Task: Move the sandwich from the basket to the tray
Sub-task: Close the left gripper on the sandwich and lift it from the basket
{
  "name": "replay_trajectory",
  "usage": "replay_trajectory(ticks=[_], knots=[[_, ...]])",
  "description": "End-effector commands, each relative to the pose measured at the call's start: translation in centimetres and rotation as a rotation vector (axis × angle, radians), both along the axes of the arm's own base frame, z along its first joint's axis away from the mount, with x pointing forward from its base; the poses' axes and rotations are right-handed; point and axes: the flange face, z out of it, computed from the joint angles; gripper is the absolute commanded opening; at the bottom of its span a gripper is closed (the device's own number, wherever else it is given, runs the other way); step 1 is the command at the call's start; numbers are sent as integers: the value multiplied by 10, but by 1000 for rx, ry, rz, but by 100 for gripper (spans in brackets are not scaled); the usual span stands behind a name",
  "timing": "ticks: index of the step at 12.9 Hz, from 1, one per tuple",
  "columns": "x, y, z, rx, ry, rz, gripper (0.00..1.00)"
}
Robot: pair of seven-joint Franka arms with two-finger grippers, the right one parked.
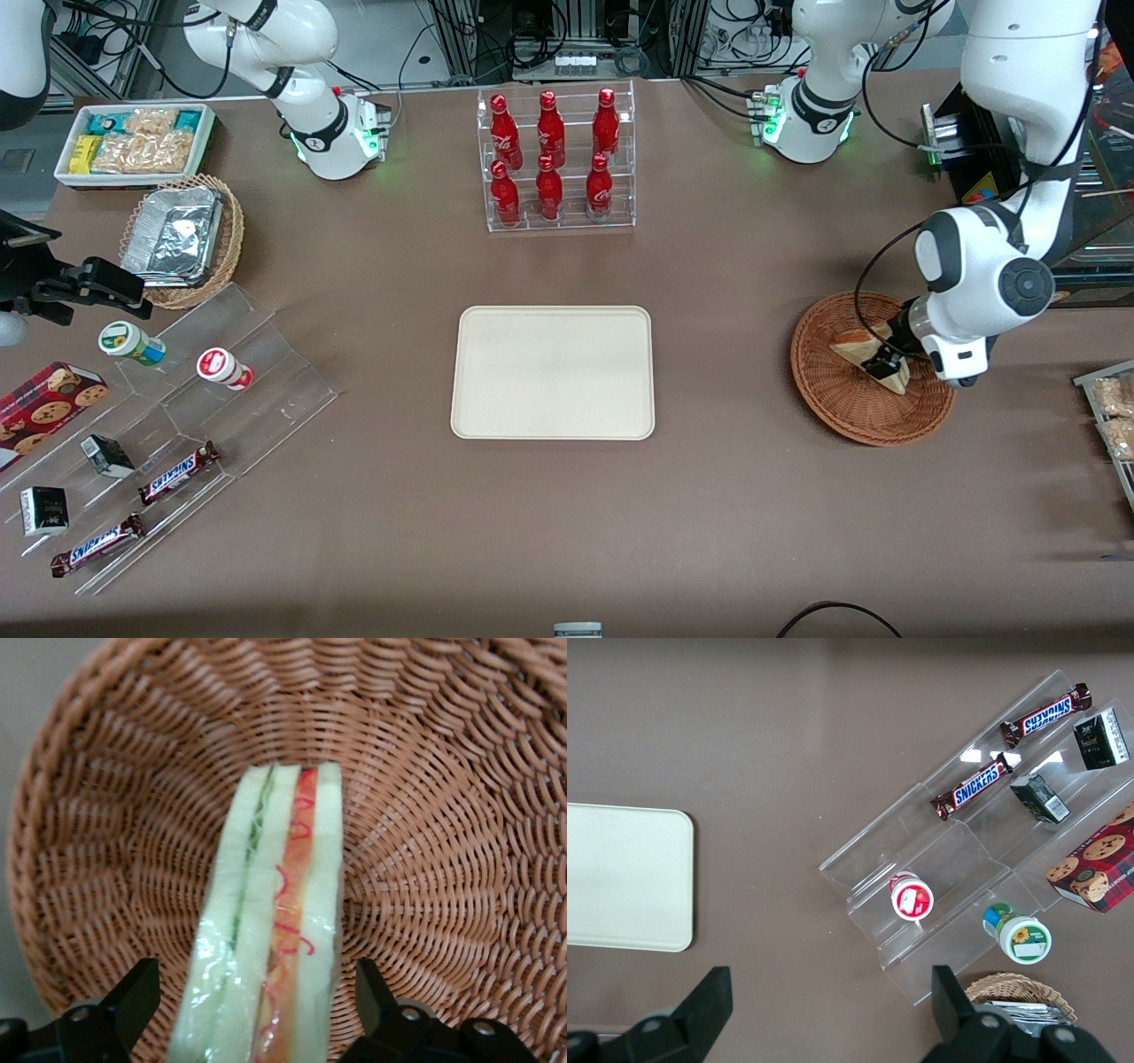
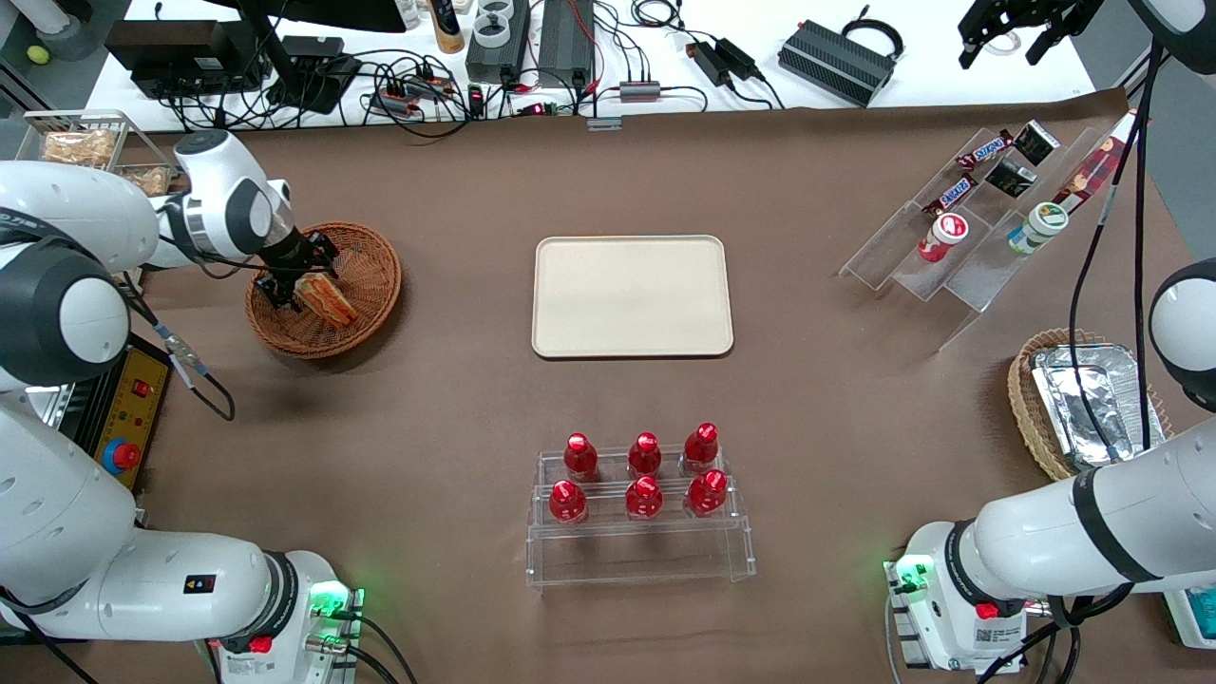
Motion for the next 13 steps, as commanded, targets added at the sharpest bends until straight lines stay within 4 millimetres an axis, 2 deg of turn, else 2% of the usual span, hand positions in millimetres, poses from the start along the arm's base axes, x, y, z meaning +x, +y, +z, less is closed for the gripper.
replay_trajectory(ticks=[1,4,6,7,8,10,11,12,13], knots=[[2,-8,-5,2,-9,16,66],[2,-9,11,-4,-6,-8,47],[14,-17,40,-14,30,-42,42],[24,-34,61,-24,46,-101,39],[36,-62,78,-20,25,-168,33],[53,-128,91,27,-23,-328,32],[57,-150,96,29,-39,-364,32],[55,-175,99,27,-49,-392,32],[52,-210,102,24,-62,-443,32]])
